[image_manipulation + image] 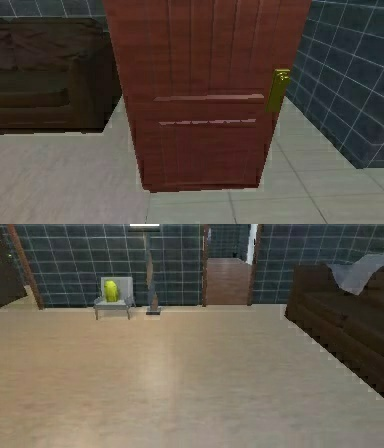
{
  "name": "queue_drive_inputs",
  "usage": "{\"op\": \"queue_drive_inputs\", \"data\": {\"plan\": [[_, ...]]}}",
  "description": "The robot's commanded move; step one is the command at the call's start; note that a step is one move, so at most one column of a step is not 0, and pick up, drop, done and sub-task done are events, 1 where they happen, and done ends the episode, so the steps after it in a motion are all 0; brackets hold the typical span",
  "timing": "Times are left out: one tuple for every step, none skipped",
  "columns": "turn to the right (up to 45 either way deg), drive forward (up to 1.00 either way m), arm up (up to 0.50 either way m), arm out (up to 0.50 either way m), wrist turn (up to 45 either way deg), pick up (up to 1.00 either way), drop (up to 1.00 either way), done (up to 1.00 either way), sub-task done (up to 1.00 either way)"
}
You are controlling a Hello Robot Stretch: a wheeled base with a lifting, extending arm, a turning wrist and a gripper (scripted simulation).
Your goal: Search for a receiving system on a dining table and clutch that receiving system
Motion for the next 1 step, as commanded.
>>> {"op": "queue_drive_inputs", "data": {"plan": [[-3.0, 0.00, 0.00, 0.00, 0.0, 0.00, 0.00, 0.00, 0.00]]}}
